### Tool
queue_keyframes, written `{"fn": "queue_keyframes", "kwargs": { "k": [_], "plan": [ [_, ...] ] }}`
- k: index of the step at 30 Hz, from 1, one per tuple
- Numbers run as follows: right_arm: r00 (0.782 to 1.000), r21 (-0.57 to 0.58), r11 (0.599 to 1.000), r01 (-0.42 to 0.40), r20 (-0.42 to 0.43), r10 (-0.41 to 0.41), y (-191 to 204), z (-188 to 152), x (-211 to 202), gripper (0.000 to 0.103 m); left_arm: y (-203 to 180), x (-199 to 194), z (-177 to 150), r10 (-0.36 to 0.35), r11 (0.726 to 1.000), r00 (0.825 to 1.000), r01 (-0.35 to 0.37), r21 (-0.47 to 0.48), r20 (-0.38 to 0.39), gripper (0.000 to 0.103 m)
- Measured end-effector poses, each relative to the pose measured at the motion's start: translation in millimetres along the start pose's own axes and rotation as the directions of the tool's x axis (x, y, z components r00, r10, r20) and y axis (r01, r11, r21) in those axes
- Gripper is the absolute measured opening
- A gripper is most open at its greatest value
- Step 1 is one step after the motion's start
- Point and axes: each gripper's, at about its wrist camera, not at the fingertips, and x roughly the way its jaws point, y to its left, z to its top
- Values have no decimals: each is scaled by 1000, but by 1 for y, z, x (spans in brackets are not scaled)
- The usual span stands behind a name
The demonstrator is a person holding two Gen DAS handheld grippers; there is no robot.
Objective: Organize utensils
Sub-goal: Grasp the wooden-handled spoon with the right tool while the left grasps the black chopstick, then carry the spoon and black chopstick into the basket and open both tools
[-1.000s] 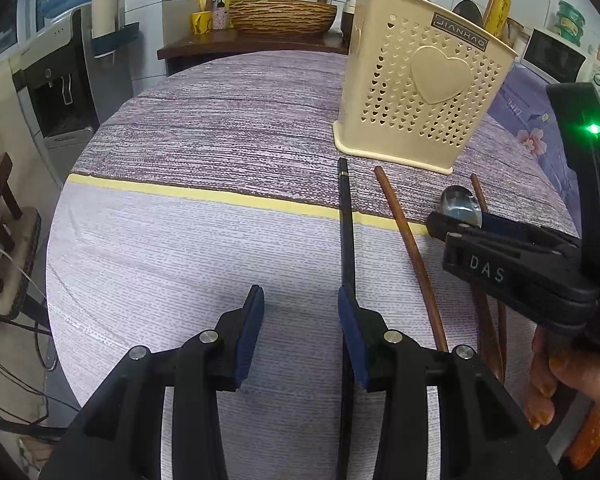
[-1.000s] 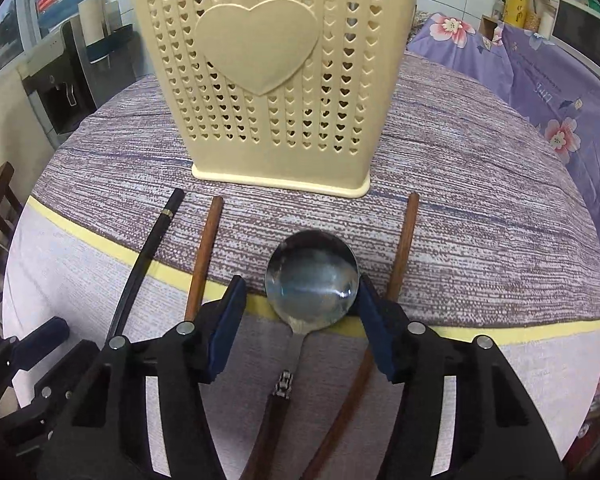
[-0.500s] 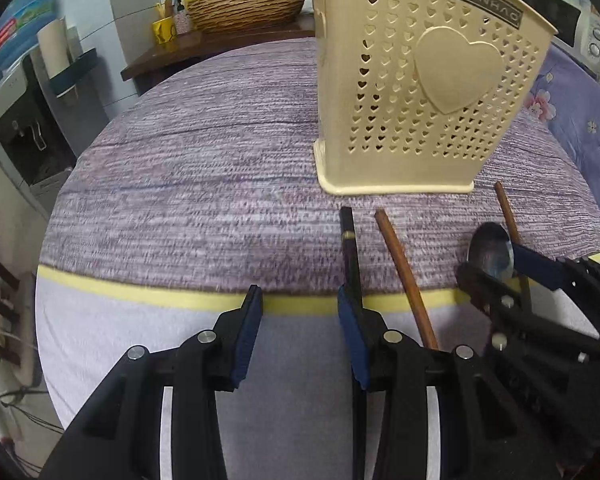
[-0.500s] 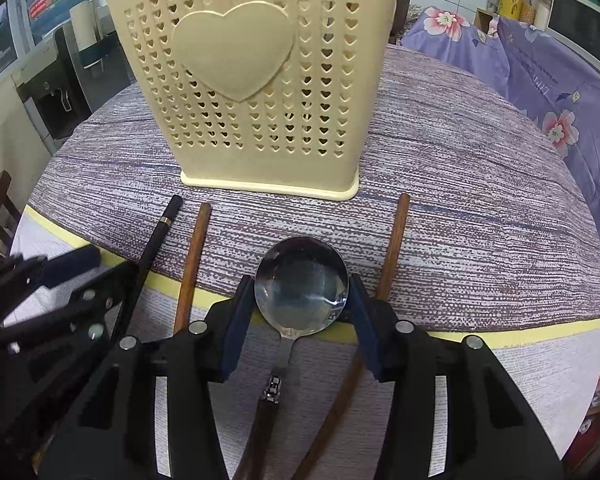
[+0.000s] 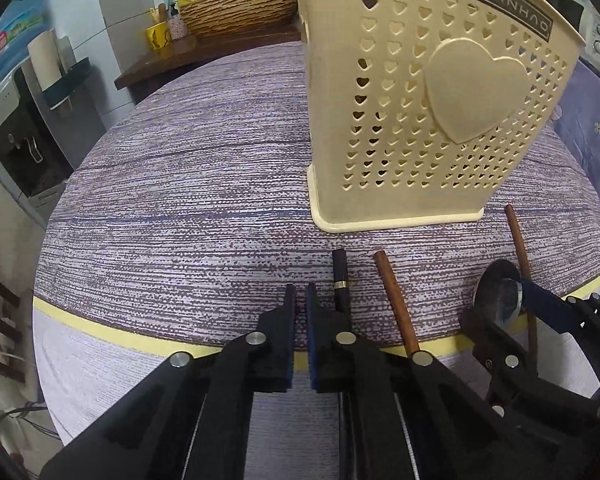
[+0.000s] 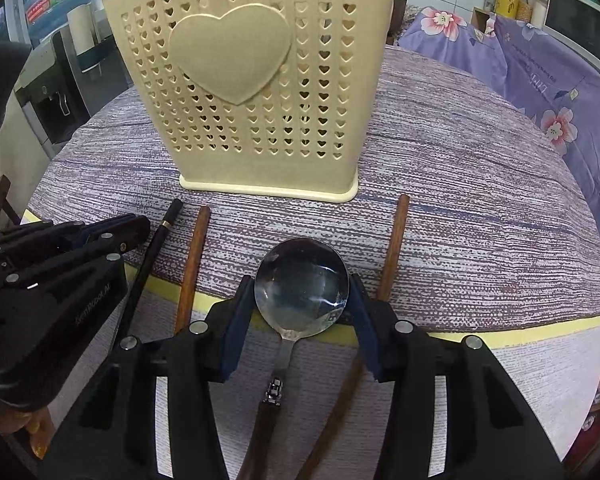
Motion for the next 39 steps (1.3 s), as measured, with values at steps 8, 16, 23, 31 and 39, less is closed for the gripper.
{"fn": "queue_keyframes", "kwargs": {
  "k": [8,16,23,31,39],
  "plan": [
    [989,14,994,-110,101,108,-14,6,-39,48,16,-54,7,-41,996,987,52,-68,155,2],
    [967,-8,991,-133,217,131,-24,14,-93,48,-2,-89,8,-41,999,974,45,-14,223,2],
    [963,-1,991,-134,237,131,-30,6,-104,48,-17,-40,-14,-3,999,994,-2,50,107,24],
    [958,-1,990,-142,253,137,-31,1,-108,48,-19,-13,-32,-15,998,998,12,59,54,26],
    [957,3,989,-145,253,139,-32,0,-108,48,-17,3,-8,-24,999,999,22,36,43,19]
  ]
}}
